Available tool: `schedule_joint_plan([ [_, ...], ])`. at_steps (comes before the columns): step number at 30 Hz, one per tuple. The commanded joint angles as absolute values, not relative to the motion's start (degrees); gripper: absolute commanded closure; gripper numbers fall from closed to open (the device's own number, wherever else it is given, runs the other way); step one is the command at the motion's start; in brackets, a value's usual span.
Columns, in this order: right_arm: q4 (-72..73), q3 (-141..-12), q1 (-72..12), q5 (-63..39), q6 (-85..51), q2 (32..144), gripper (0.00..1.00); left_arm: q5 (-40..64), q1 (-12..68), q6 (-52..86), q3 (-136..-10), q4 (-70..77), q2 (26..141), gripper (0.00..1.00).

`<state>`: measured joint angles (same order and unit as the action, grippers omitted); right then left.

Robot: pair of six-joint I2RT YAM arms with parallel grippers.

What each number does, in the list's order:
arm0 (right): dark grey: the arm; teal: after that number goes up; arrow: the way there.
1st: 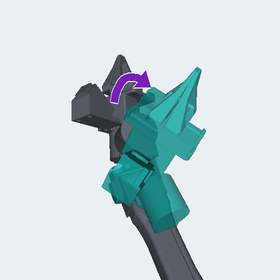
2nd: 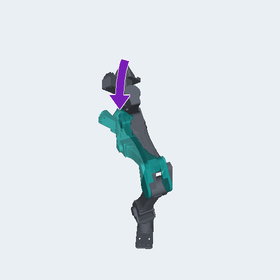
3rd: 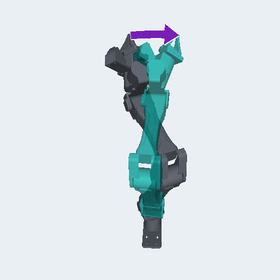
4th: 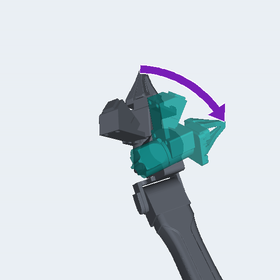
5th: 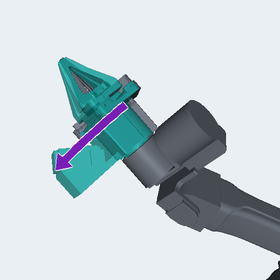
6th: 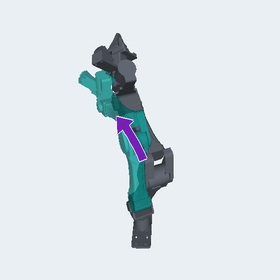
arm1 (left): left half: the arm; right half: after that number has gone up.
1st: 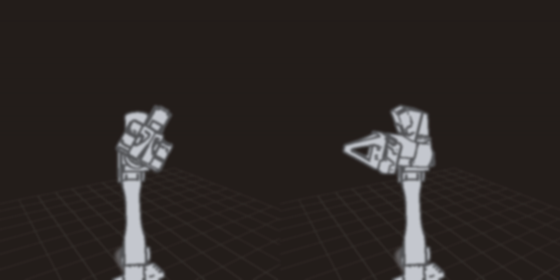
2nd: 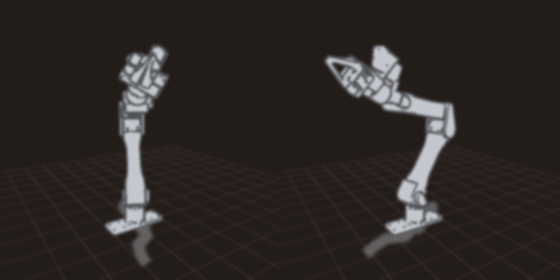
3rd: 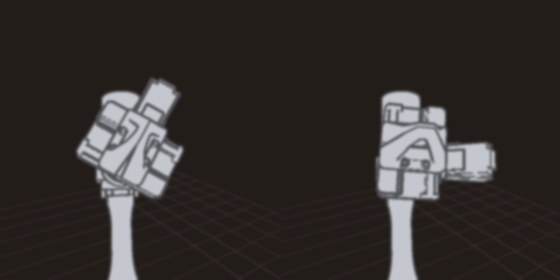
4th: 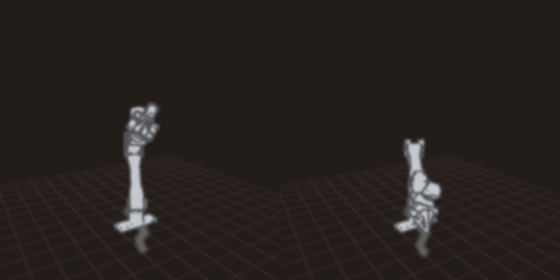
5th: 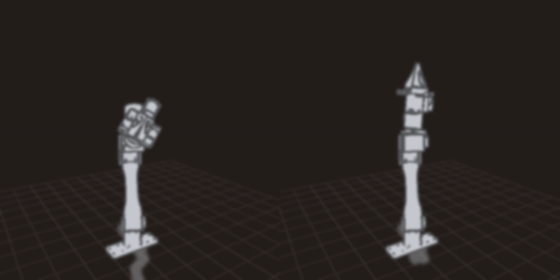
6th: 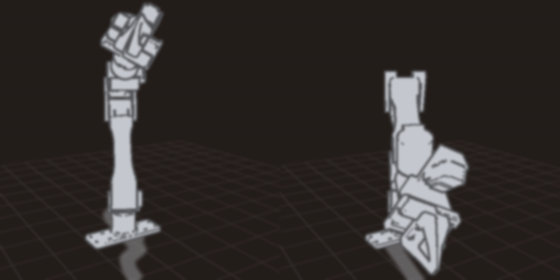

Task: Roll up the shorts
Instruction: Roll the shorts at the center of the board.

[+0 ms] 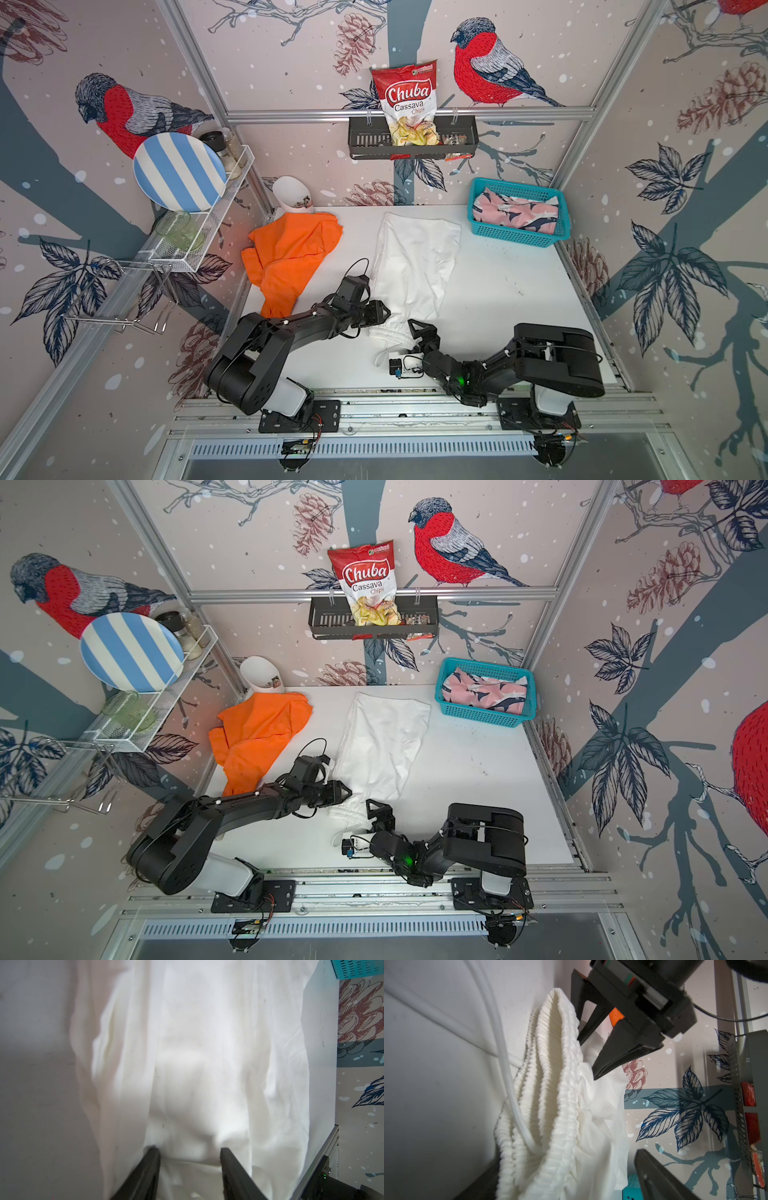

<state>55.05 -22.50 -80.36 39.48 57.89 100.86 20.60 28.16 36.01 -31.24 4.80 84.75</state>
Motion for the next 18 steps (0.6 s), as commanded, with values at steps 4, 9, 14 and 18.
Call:
schedule_joint_plan([
  [4,51.4,-23.4,-81.0,37.1,60.1,101.2,0.55,16.9,27.9,36.1,-30.7,-10.0,83.1,0.47],
  [9,46.5,-24.2,-81.9,36.2,58.4,98.4,0.66,17.4,28.0,36.6,-31.8,-13.0,78.6,0.47],
  [14,30.5,-27.6,-81.1,30.6,48.2,92.0,1.00,18.1,30.9,39.3,-31.3,-12.4,75.0,0.46],
  [18,14.5,-32.7,-77.7,19.0,34.4,86.6,1.00,16.6,31.5,39.2,-29.9,-11.2,77.9,0.51],
])
